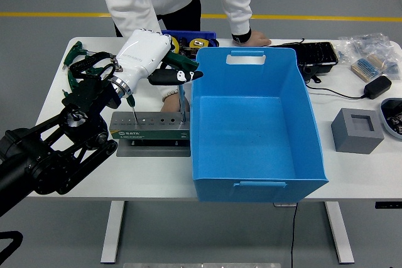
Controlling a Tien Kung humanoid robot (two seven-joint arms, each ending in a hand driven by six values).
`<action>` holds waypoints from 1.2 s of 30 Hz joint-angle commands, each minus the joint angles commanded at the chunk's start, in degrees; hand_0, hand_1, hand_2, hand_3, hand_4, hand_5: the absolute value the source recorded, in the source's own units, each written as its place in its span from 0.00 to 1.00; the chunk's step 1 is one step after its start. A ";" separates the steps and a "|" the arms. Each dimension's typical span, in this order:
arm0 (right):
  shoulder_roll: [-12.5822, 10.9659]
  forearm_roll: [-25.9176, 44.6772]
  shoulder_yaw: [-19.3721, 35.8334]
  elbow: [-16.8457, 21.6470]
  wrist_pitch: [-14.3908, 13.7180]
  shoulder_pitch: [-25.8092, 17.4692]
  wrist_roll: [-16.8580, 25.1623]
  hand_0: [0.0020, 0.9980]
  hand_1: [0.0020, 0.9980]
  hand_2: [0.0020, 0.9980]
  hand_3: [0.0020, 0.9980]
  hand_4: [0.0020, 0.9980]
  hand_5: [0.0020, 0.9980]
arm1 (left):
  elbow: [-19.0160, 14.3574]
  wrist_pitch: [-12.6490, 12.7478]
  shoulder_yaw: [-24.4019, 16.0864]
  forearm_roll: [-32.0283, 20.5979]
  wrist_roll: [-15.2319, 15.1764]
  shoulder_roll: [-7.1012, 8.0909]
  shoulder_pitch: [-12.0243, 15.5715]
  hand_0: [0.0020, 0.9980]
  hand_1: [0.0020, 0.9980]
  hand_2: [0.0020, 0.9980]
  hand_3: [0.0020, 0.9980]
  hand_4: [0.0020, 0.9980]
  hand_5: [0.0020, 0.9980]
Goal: Lift tool from toolbox,place it in box,lift tool from toolbox,place it in box
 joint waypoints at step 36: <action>0.31 0.45 0.07 0.00 -0.10 -0.45 0.00 0.74 0.67 0.72 0.67 0.93 0.82 | -9.13 -2.92 0.98 -3.29 0.38 6.39 -7.18 0.35 0.00 0.02 0.02 0.73 0.67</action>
